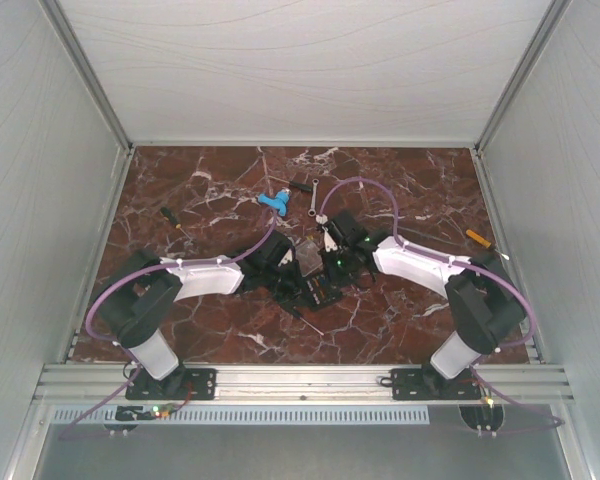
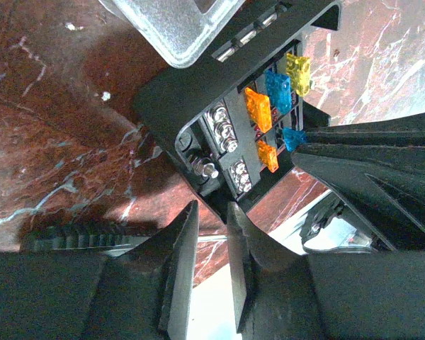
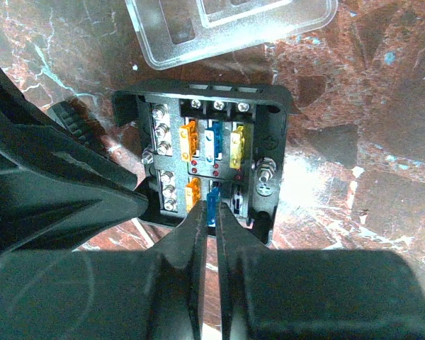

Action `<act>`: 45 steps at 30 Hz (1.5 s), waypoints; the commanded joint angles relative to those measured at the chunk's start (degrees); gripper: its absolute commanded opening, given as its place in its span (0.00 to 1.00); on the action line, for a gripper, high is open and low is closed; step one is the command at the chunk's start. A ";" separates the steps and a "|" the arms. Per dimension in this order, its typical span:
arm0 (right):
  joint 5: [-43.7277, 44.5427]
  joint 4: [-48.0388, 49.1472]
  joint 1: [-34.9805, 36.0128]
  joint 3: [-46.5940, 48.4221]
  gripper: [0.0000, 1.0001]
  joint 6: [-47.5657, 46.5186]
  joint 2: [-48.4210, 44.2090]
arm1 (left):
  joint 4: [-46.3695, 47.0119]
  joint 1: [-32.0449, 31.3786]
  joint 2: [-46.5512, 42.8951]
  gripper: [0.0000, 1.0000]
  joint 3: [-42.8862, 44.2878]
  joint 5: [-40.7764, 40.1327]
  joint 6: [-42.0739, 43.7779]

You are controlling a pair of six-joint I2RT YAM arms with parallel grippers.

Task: Snap on the fuse box
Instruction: Install the fuse at the fuse box base.

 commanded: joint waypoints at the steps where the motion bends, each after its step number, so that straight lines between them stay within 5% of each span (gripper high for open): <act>1: -0.27 1.13 -0.17 -0.91 0.00 -1.11 -1.51 | 1.01 -0.23 -0.43 0.23 1.42 -0.82 0.06; 12: 11.51 4.77 6.37 -4.61 0.00 -4.39 -4.65 | 2.88 -0.24 0.05 0.23 0.71 0.30 -1.52; 30: 17.24 7.33 9.43 -12.19 0.00 -2.49 -4.66 | 5.44 0.53 1.68 0.23 -0.66 0.85 -3.43; 41: 15.07 4.85 9.97 -8.64 0.00 -3.19 -3.33 | 5.68 1.23 1.27 0.22 -2.91 -1.36 -4.29; 45: 13.65 0.61 9.96 -3.44 0.13 -2.74 -5.08 | 5.50 1.26 0.77 0.22 -2.88 -1.89 -4.17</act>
